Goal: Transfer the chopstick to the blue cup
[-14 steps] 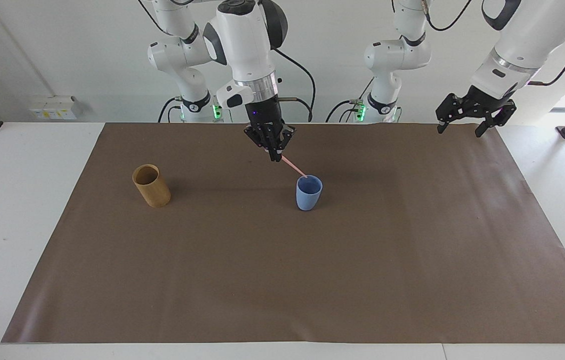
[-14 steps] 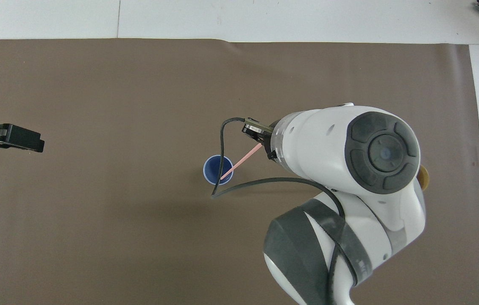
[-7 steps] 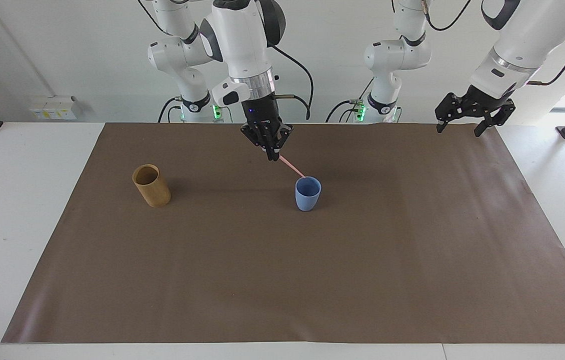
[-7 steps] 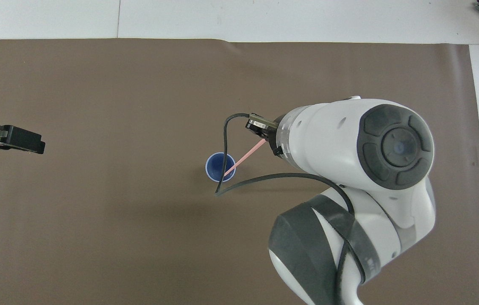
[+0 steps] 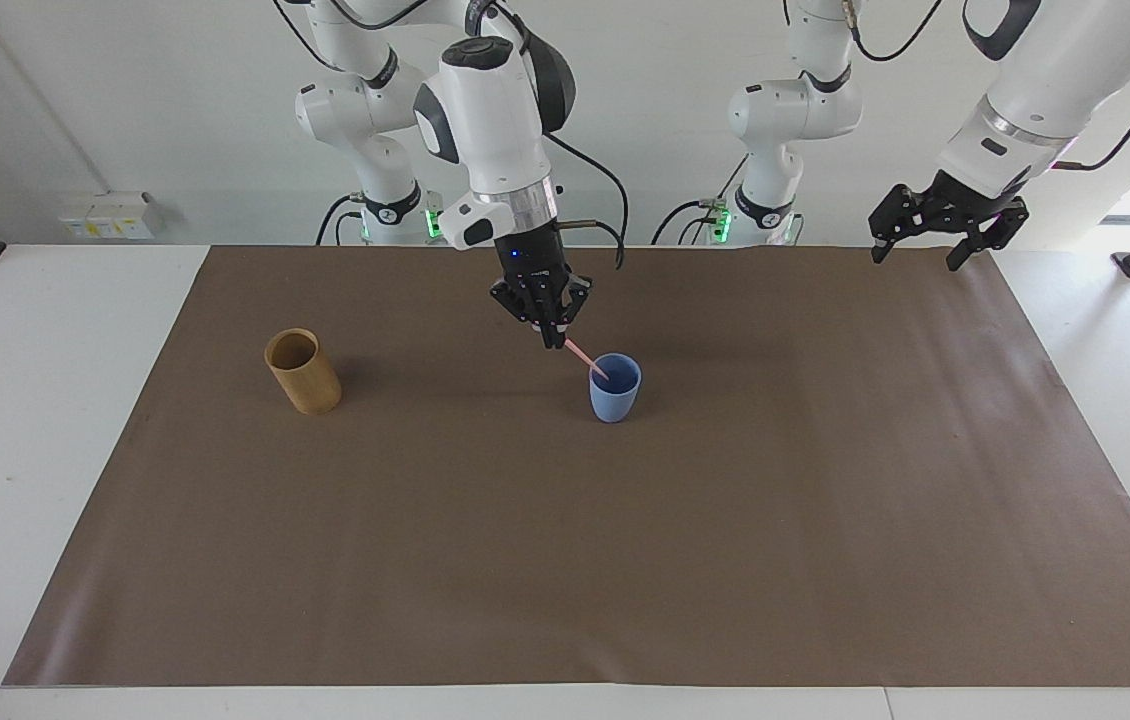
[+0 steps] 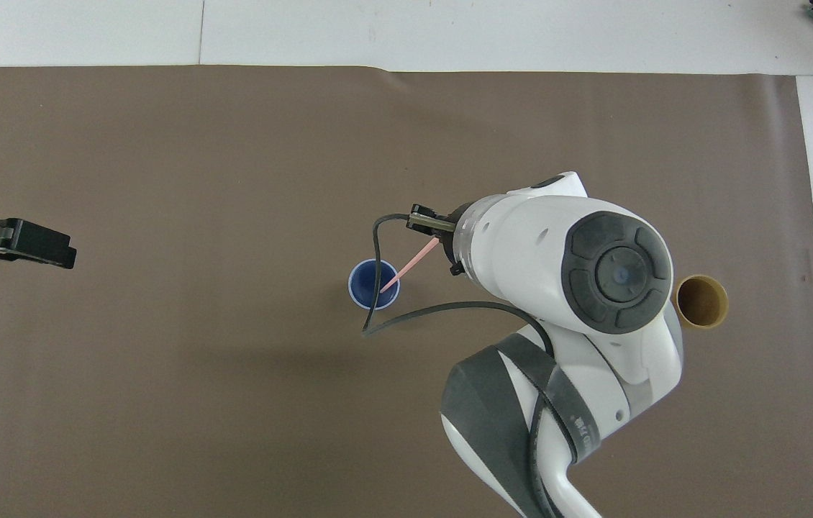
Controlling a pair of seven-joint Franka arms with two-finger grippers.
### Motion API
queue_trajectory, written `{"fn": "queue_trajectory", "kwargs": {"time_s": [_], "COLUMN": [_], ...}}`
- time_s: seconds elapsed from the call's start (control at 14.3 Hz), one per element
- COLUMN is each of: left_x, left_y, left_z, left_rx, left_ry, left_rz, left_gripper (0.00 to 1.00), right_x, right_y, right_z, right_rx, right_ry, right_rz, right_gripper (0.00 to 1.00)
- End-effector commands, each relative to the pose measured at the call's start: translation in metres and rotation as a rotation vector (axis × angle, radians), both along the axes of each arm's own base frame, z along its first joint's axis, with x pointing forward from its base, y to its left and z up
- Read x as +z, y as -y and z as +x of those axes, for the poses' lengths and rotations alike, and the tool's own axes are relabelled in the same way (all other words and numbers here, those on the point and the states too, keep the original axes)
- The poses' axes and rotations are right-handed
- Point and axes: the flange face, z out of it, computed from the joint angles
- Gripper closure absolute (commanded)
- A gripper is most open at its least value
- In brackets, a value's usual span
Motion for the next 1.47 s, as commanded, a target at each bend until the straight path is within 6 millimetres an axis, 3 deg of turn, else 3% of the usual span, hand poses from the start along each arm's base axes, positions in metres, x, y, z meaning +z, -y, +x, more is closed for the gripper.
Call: {"fn": "queue_trajectory", "kwargs": {"time_s": [0.0, 0.21, 0.42, 0.56, 0.63, 0.7, 0.84, 1.26, 1.4], "left_x": [0.003, 0.003, 0.002, 0.0, 0.0, 0.0, -0.001, 0.003, 0.004], "left_y": [-0.005, -0.004, -0.002, 0.0, -0.002, 0.0, 0.0, -0.008, -0.007], "left_z": [-0.005, -0.007, -0.003, 0.0, 0.001, 0.001, -0.001, -0.002, -0.002], "left_rx": [-0.003, -0.001, -0.009, -0.019, -0.015, -0.017, -0.018, 0.0, -0.001], "left_ry": [-0.01, -0.009, 0.016, -0.001, 0.003, 0.003, 0.009, 0.013, 0.015], "left_rz": [-0.004, -0.008, -0.012, -0.001, -0.004, -0.004, -0.007, -0.006, -0.006], "left_gripper": [0.0, 0.0, 0.0, 0.0, 0.0, 0.0, 0.0, 0.0, 0.0], "right_x": [-0.008, -0.006, -0.004, 0.0, 0.002, 0.008, 0.022, 0.072, 0.093], "right_y": [0.0, -0.004, -0.004, 0.005, 0.011, 0.02, 0.047, 0.141, 0.161], "right_z": [-0.006, -0.008, -0.004, -0.001, 0.0, 0.001, 0.002, -0.002, -0.004], "right_rx": [0.041, 0.05, 0.049, 0.053, 0.063, 0.064, 0.068, 0.148, 0.138], "right_ry": [0.022, 0.024, 0.029, 0.036, 0.037, 0.043, 0.034, -0.022, -0.08], "right_rz": [-0.023, -0.023, -0.02, -0.041, -0.054, -0.06, -0.092, -0.193, -0.219], "right_gripper": [0.91, 0.7, 0.57, 0.45, 0.34, 0.28, 0.0, 0.0, 0.0]}}
